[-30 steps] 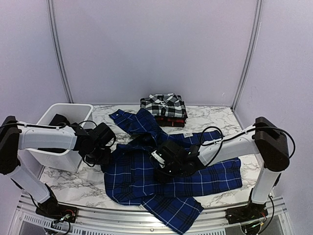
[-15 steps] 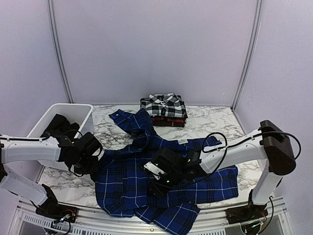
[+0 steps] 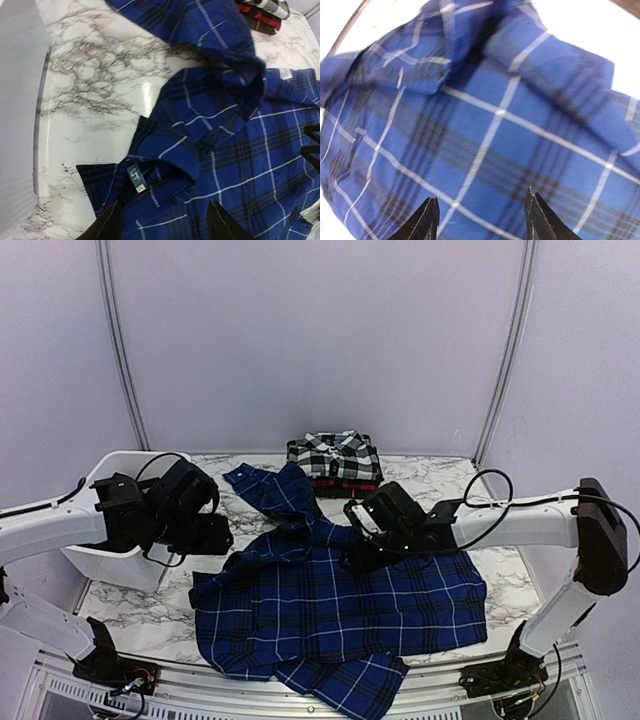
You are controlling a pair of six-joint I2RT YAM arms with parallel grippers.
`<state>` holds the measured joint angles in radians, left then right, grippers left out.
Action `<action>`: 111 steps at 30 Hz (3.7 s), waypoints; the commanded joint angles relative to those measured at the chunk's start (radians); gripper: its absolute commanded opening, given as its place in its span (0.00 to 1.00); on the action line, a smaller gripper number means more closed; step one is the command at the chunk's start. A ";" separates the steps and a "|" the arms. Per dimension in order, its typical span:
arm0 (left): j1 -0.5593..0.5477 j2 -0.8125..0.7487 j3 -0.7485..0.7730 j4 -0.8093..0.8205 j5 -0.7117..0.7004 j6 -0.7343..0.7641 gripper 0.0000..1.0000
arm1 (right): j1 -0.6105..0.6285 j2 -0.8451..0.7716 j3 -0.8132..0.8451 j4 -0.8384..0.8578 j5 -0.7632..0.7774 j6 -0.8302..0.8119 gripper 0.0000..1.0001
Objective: Fold and stack the long sleeve shirts
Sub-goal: Flatten out the crumpled shirt at the center of the board.
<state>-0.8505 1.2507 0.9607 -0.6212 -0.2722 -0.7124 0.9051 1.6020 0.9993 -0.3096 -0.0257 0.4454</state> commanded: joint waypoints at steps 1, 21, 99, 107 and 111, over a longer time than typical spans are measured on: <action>-0.037 0.090 0.134 -0.040 -0.040 0.045 0.61 | -0.049 -0.032 -0.025 0.021 0.080 0.020 0.54; -0.120 0.718 0.479 0.281 -0.016 -0.007 0.63 | -0.141 -0.126 -0.120 0.038 0.184 0.034 0.54; 0.213 0.457 0.371 0.321 -0.066 0.349 0.00 | -0.815 0.008 -0.095 0.380 -0.132 0.103 0.00; 0.289 0.501 0.357 0.373 -0.051 0.385 0.00 | -0.815 0.207 0.123 0.358 -0.115 0.081 0.00; 0.334 0.537 0.358 0.406 -0.047 0.397 0.00 | -0.816 0.295 0.183 0.337 -0.089 0.071 0.00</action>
<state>-0.5564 1.7451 1.3239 -0.2733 -0.3199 -0.3458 0.0956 1.8366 1.1217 0.0601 -0.1497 0.5407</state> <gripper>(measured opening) 0.005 0.002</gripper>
